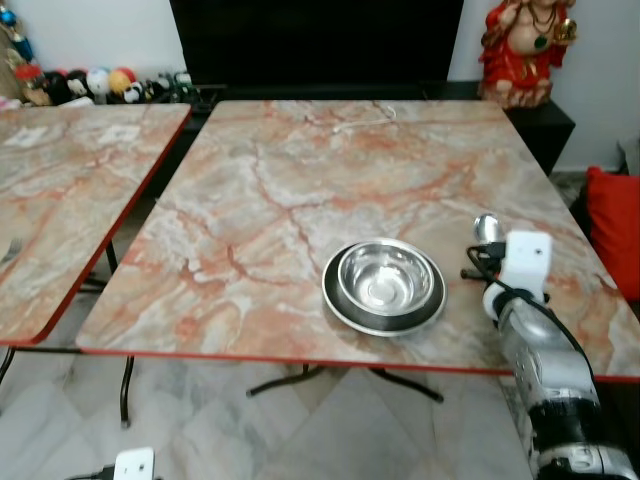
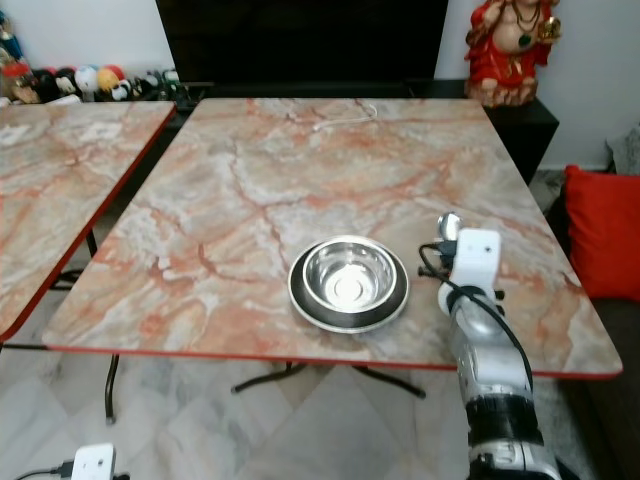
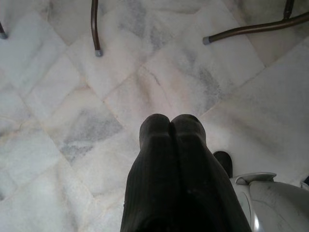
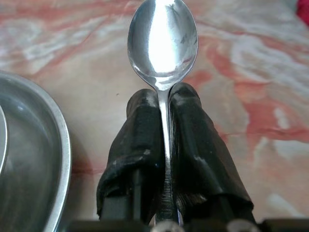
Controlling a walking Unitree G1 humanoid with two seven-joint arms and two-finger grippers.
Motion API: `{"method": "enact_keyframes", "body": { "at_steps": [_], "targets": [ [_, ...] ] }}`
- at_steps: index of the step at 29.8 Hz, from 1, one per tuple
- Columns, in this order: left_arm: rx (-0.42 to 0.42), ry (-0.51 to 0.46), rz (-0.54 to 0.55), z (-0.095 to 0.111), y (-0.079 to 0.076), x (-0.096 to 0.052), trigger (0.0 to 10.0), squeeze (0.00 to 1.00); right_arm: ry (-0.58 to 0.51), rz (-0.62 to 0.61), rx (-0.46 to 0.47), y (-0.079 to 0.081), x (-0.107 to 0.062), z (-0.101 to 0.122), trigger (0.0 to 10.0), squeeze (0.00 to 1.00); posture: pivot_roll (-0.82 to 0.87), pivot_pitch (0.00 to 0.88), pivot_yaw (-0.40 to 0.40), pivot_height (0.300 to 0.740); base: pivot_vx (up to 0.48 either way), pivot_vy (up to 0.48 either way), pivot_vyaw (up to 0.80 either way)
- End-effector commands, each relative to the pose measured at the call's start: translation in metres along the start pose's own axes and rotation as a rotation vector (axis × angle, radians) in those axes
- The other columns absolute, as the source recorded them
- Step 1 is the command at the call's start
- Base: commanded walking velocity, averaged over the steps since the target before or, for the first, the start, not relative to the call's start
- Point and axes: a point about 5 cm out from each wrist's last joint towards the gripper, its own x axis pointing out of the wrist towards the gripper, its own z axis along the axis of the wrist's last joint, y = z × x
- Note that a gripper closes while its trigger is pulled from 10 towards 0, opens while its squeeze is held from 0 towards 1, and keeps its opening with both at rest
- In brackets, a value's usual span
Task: Setting the table
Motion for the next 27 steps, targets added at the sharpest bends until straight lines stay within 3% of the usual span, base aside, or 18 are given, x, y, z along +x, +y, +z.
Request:
{"method": "enact_keyframes", "body": {
  "at_steps": [1,7,15,27],
  "targets": [
    [0.000,0.011,0.006,0.000,0.004,0.000,10.0,0.00,0.026,0.014,-0.001,0.001,0.003,-0.001,10.0,0.00,-0.04,0.042,0.042,0.740,0.000,0.000,0.00],
    [-0.001,0.003,0.003,0.002,0.005,0.001,10.0,0.00,0.058,0.017,-0.046,0.004,0.010,-0.003,10.0,0.00,-0.03,0.043,0.045,0.740,0.000,0.000,0.00],
    [0.005,0.005,0.004,0.002,0.007,0.000,10.0,0.00,0.067,-0.021,-0.038,0.001,0.013,-0.003,10.0,0.00,-0.04,0.046,0.049,0.740,0.000,0.000,0.00],
    [0.006,0.002,0.006,0.002,0.007,0.000,10.0,0.00,0.093,-0.003,0.000,0.014,0.013,-0.016,10.0,0.00,-0.03,0.047,0.051,0.740,0.000,0.000,0.00]
  ]
}}
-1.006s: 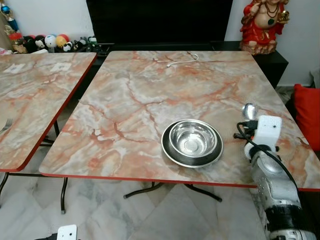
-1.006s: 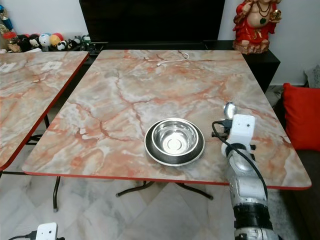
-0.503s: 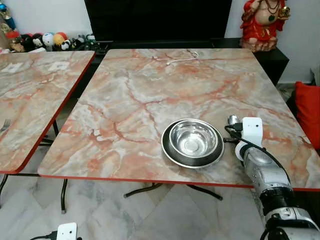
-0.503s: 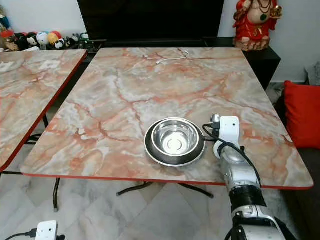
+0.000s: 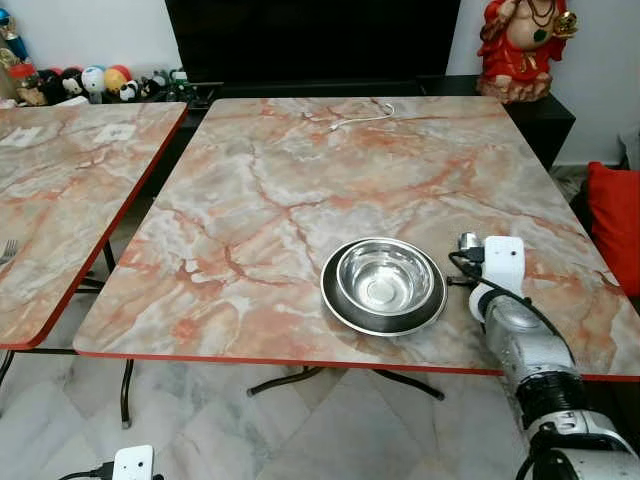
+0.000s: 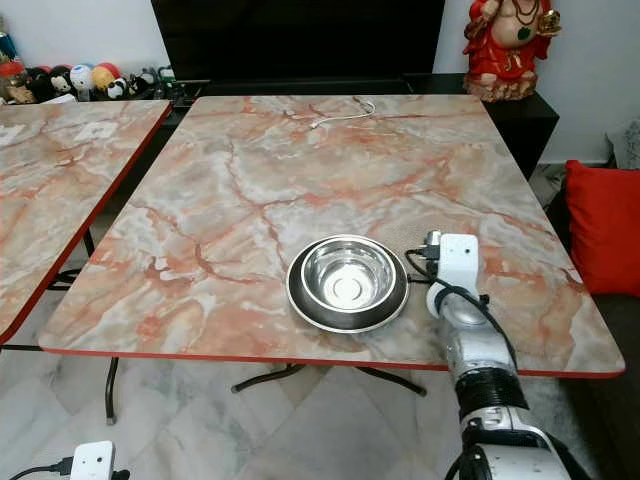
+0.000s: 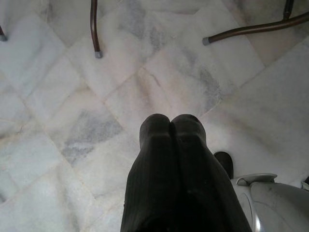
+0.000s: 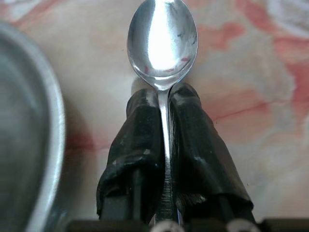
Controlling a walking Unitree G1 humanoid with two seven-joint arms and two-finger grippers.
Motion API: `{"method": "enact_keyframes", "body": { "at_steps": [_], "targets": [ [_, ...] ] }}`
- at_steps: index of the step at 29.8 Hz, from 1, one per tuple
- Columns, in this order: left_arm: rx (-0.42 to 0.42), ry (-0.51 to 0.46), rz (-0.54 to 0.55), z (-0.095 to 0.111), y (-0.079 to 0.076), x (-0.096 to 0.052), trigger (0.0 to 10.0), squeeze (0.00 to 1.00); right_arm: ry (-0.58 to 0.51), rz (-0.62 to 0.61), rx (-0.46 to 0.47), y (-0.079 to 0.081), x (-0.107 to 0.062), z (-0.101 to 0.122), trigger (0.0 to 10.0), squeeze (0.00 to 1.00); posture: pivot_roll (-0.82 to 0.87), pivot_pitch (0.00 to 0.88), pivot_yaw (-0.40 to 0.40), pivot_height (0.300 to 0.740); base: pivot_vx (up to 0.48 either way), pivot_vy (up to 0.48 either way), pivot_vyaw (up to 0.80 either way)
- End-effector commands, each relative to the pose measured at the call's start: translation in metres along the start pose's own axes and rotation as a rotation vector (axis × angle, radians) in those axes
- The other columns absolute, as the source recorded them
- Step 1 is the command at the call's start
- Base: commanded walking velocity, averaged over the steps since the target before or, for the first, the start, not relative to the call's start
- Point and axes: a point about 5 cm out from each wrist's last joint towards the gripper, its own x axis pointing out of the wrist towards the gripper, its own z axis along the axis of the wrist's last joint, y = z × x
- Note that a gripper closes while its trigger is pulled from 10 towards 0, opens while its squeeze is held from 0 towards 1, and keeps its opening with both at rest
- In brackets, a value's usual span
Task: Setting the table
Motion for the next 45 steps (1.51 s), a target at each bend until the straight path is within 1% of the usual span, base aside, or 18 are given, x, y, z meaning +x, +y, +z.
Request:
{"method": "enact_keyframes", "body": {
  "at_steps": [1,29,30,31,37,45],
  "targets": [
    [0.004,0.005,0.016,-0.001,0.007,-0.001,10.0,0.00,-0.012,0.003,0.007,0.003,0.001,0.004,10.0,0.00,-0.03,0.047,0.052,0.740,0.000,0.000,0.00],
    [0.004,0.001,0.026,0.001,0.011,-0.001,10.0,0.00,0.019,-0.016,0.008,0.001,0.001,-0.009,10.0,0.00,-0.01,0.047,0.054,0.740,0.000,0.000,0.00],
    [0.005,0.001,0.026,0.001,0.011,-0.001,10.0,0.00,0.019,-0.016,0.008,0.001,0.001,-0.009,10.0,0.07,-0.01,0.047,0.054,0.740,0.000,0.000,0.00],
    [0.004,0.001,0.027,0.001,0.011,-0.001,10.0,0.00,0.020,-0.017,0.009,0.001,0.001,-0.009,10.0,0.24,-0.01,0.047,0.054,0.740,0.000,0.000,0.00],
    [0.006,0.001,0.026,0.001,0.011,-0.001,10.0,0.00,0.025,-0.010,0.013,0.002,0.002,-0.010,10.0,0.23,-0.01,0.047,0.054,0.740,0.000,0.000,0.00],
    [0.006,0.001,0.027,0.001,0.012,-0.001,10.0,0.00,0.029,-0.005,0.013,0.003,0.001,-0.012,10.0,0.24,-0.01,0.046,0.055,0.740,0.000,0.000,0.00]
  ]
}}
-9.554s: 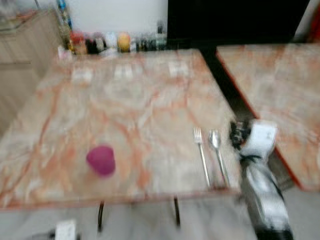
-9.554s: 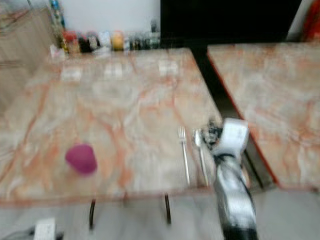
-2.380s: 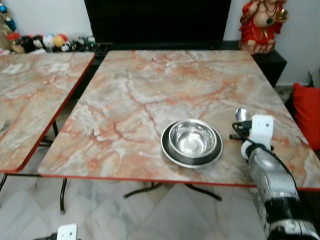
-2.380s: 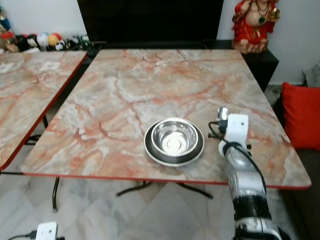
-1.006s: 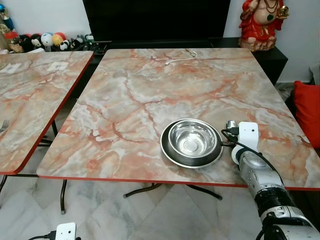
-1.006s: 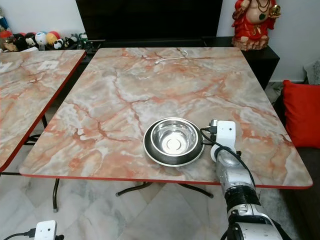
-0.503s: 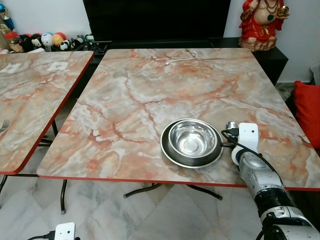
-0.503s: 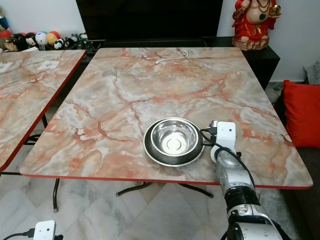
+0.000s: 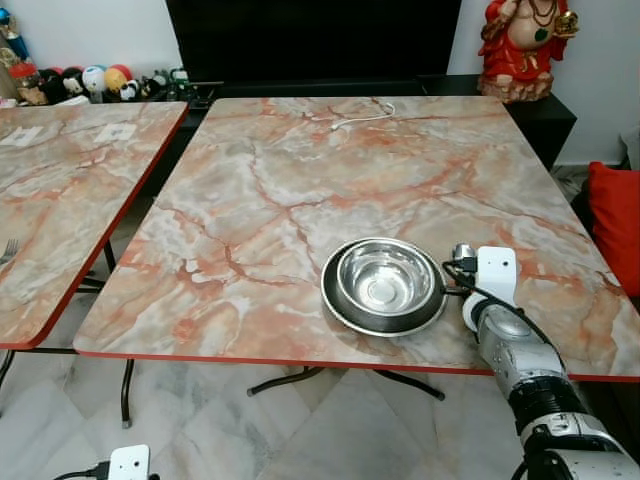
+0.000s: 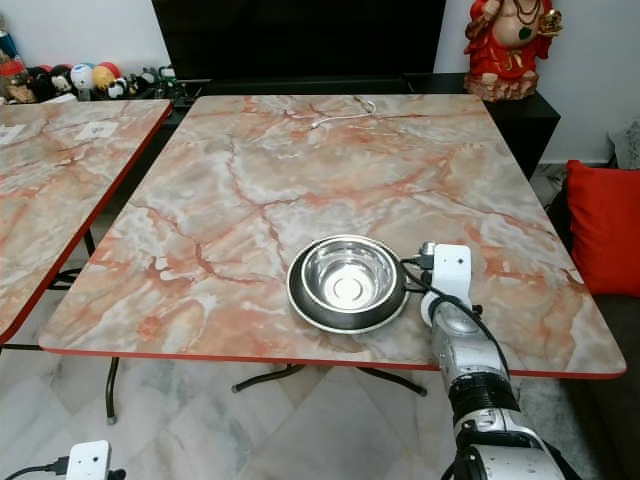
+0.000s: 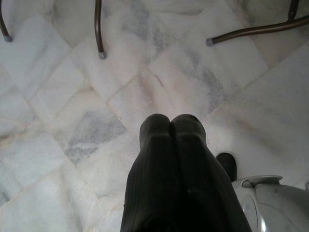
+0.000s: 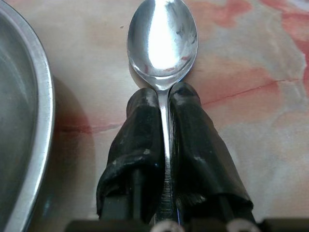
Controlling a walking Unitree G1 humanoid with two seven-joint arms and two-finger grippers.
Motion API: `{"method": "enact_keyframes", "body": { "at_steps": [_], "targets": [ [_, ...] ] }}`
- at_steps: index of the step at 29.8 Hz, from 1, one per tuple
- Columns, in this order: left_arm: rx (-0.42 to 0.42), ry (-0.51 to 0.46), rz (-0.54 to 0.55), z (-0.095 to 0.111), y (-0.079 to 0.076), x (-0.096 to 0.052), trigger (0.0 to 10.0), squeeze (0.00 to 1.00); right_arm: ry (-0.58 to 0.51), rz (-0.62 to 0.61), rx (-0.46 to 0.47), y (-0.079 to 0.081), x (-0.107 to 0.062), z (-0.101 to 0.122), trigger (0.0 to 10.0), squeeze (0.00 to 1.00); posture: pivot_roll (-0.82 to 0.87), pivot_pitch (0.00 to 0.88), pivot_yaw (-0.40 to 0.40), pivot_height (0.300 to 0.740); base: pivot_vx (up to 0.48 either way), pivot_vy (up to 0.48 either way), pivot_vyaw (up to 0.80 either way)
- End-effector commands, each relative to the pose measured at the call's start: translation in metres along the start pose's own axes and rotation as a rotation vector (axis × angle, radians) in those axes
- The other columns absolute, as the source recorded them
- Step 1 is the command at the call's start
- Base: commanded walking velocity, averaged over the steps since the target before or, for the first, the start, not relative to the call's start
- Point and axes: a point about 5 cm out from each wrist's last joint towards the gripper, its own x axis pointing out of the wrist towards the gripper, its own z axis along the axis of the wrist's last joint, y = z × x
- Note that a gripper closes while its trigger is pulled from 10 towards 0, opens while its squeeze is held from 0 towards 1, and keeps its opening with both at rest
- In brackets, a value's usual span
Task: Setting the table
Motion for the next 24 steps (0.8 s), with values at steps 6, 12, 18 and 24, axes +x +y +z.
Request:
{"method": "enact_keyframes", "body": {
  "at_steps": [6,12,18,24],
  "targets": [
    [0.003,0.003,0.017,0.000,0.007,-0.001,10.0,0.00,-0.008,0.020,0.006,0.005,0.000,-0.001,10.0,0.71,-0.01,0.046,0.054,0.740,0.000,0.000,0.00],
    [0.002,0.002,0.017,0.000,0.007,-0.001,10.0,0.00,-0.003,0.014,0.003,0.004,0.000,-0.001,10.0,0.62,-0.01,0.045,0.054,0.740,0.000,0.000,0.00],
    [0.002,0.002,0.016,0.000,0.007,-0.001,10.0,0.00,-0.007,0.010,0.002,0.004,0.000,0.000,10.0,0.00,-0.01,0.046,0.053,0.740,0.000,0.000,0.00],
    [0.001,0.003,0.016,0.000,0.007,-0.001,10.0,0.00,-0.085,-0.014,0.028,0.002,0.000,0.010,10.0,0.00,-0.01,0.046,0.052,0.740,0.000,0.000,0.00]
  ]
}}
